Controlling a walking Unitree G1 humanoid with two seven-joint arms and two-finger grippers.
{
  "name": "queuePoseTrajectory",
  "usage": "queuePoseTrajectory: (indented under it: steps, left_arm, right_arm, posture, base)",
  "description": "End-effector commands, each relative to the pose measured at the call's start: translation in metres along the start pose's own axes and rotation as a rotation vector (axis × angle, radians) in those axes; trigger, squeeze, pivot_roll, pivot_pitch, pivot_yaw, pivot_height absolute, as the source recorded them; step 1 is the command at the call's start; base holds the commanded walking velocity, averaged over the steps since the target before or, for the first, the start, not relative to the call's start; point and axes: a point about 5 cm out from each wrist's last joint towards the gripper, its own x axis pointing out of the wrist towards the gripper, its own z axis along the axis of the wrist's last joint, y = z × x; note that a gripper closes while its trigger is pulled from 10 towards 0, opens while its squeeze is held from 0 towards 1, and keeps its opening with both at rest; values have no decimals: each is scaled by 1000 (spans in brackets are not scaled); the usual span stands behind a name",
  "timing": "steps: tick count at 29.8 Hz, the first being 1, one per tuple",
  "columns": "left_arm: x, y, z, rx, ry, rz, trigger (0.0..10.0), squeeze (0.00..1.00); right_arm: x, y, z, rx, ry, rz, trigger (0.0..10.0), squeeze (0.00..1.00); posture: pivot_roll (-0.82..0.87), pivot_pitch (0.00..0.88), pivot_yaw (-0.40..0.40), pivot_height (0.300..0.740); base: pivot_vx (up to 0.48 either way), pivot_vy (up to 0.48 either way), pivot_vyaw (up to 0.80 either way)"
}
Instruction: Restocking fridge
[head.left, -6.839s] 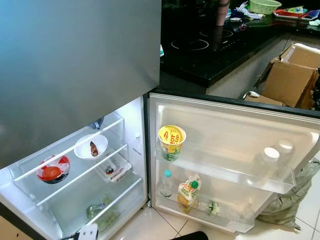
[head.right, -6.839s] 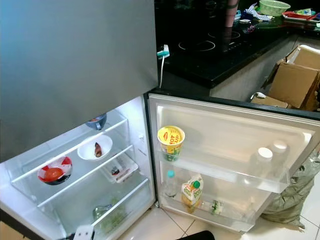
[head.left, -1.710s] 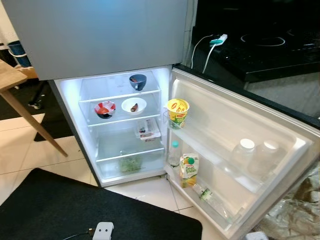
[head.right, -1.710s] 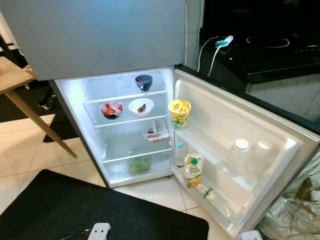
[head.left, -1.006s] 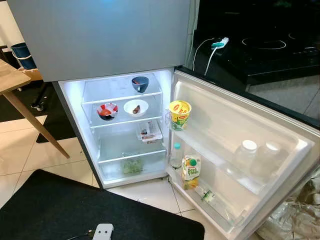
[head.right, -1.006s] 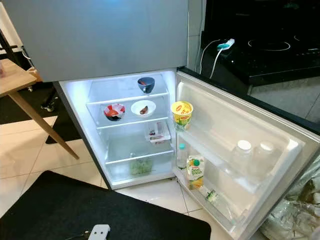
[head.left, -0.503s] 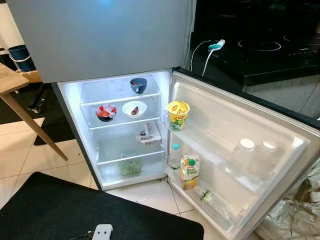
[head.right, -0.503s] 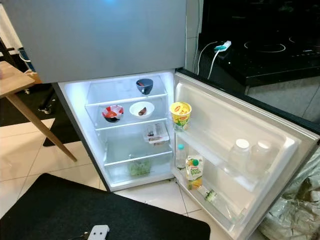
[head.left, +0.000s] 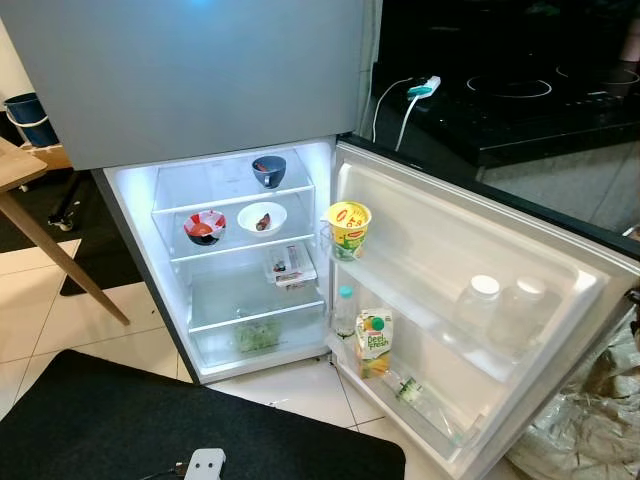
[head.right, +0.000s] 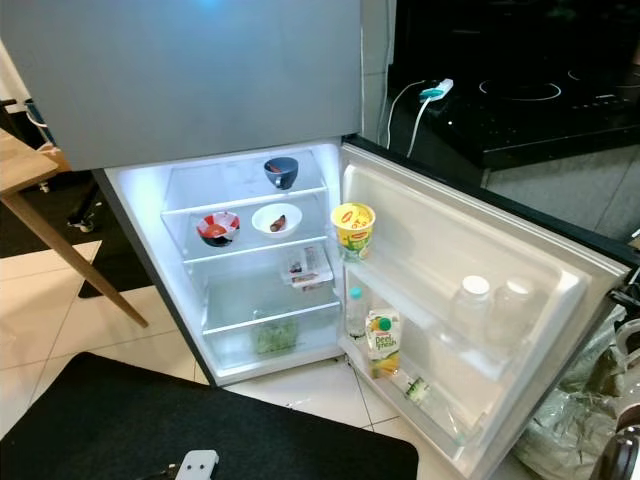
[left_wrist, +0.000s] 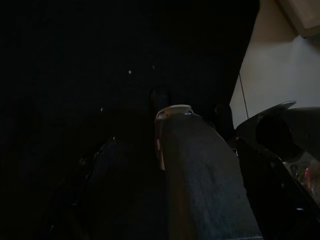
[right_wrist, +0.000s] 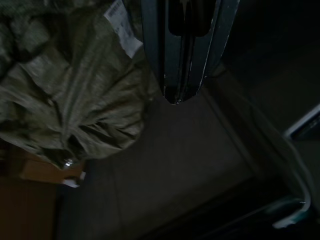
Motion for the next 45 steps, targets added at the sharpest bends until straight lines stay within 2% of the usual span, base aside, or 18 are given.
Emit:
queuePoseTrajectory:
  steps: [1, 3, 12, 13, 15, 17, 19, 21, 22, 24, 25, 27, 28, 30, 35, 41, 43, 45]
  left_arm:
    - [-1, 3, -2, -2, 6, 7, 10000, 0]
    - [-1, 3, 0, 3, 4, 6, 10000, 0]
    - [0, 0, 1, 15, 8, -4, 10000, 0]
    - [0, -1, -1, 19, 13, -7, 10000, 0]
    - [0, -1, -1, 19, 13, -7, 10000, 0]
    - [0, -2, -2, 22, 18, -10, 10000, 0]
    - [1, -2, -3, 23, 19, -12, 10000, 0]
    - [0, -3, -4, 28, 24, -14, 10000, 0]
    - [0, -3, -4, 28, 24, -14, 10000, 0]
    - [1, -3, -3, 35, 25, -15, 10000, 0]
    - [1, -3, -3, 35, 25, -15, 10000, 0]
    - [1, -2, -2, 40, 24, -15, 10000, 0]
    - [1, -2, -2, 40, 24, -15, 10000, 0]
    - [1, -2, -2, 44, 25, -16, 10000, 0]
    - [0, -3, -5, 39, 30, -18, 10000, 0]
    - [0, -4, -9, 32, 37, -20, 10000, 0]
    - [0, -4, -11, 27, 40, -16, 10000, 0]
    - [0, -4, -11, 26, 40, -16, 10000, 0]
  right_arm:
    - [6, 19, 0, -17, 6, 149, 10000, 0]
    - [3, 28, -7, -39, 47, 294, 10000, 0]
    - [-13, 46, -28, -35, 184, 656, 10000, 0]
    - [-27, 59, -49, -8, 304, 845, 10000, 0]
    - [-27, 59, -49, -8, 304, 845, 10000, 0]
    - [-41, 74, -67, 24, 387, 988, 10000, 0]
    - [-46, 79, -73, 35, 410, 1029, 10000, 0]
    - [-64, 109, -90, 86, 461, 1194, 10000, 0]
    - [-64, 109, -90, 86, 461, 1194, 10000, 0]
    - [-87, 151, -97, 163, 470, 1390, 10000, 0]
    - [-87, 151, -97, 163, 470, 1390, 10000, 0]
    - [-103, 179, -98, 207, 470, 1512, 10000, 0]
    - [-103, 179, -98, 207, 470, 1512, 10000, 0]
    - [-115, 200, -99, 240, 474, 1595, 10000, 0]
    - [-119, 213, -102, 235, 469, 1619, 10000, 0]
    - [-98, 209, -113, 93, 448, 1381, 10000, 0]
    - [-80, 197, -122, -32, 459, 1159, 10000, 0]
    - [-75, 193, -125, -71, 468, 1099, 10000, 0]
  posture:
    - [-149, 1, 44, 740]
    - [-149, 1, 44, 740]
    - [-169, 3, 43, 740]
    - [-173, 3, 41, 740]
    - [-173, 3, 41, 740]
    - [-173, 4, 39, 740]
    - [-173, 4, 39, 740]
    - [-174, 6, 41, 740]
    - [-174, 6, 41, 740]
    - [-174, 6, 42, 740]
    - [-174, 6, 42, 740]
    - [-169, 10, 42, 740]
    - [-169, 10, 42, 740]
    - [-167, 12, 41, 740]
    - [-162, 14, 36, 740]
    - [-157, 16, 31, 740]
    - [-157, 16, 31, 740]
    - [-157, 16, 31, 740]
  base:
    - [0, 0, 0]
    - [0, 0, 0]
    - [0, 0, 0]
    - [0, 0, 0]
    - [0, 0, 0]
    - [0, 0, 0]
    - [0, 0, 0]
    - [0, 0, 0]
    - [0, 0, 0]
    - [0, 0, 0]
    - [0, 0, 0]
    - [0, 0, 0]
    - [0, 0, 0]
    - [0, 0, 0]
    - [0, 0, 0]
    - [0, 0, 0]
    - [0, 0, 0]
    - [0, 0, 0]
